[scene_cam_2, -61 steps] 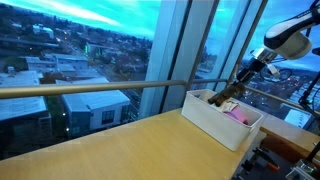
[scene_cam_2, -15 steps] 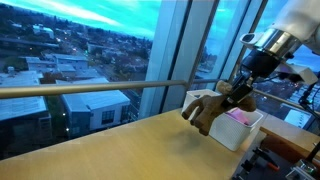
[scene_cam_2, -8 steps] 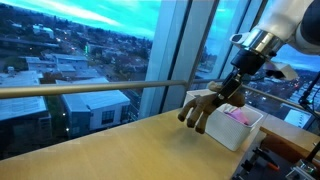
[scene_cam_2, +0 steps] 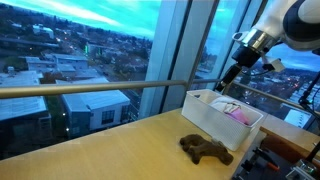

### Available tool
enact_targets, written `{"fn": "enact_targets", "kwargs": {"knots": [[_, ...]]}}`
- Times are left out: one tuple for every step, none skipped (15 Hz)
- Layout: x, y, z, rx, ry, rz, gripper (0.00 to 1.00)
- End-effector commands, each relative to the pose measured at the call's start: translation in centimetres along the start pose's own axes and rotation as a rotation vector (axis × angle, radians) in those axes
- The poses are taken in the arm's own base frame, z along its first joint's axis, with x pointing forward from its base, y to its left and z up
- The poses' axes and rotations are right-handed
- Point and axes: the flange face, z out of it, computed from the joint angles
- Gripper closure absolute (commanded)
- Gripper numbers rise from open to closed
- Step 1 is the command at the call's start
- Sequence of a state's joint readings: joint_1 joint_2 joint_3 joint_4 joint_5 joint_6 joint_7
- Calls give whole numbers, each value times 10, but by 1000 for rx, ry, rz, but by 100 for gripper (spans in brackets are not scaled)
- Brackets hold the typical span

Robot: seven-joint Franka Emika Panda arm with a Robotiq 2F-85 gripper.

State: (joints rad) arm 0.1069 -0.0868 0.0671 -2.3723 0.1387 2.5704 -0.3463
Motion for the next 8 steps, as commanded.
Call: {"fn": "enact_targets", "kwargs": {"knots": [[-16, 73, -33, -48, 20, 48, 0], [-21, 97, -37, -65, 30, 73, 0], [-31, 126, -43, -80, 36, 99, 0], [-38, 151, -43, -103, 43, 120, 0], [-49, 182, -43, -136, 46, 136, 0], [-58, 207, -43, -160, 48, 151, 0], [-65, 229, -40, -180, 45, 168, 0], [-71, 250, -35, -197, 41, 182, 0]]}}
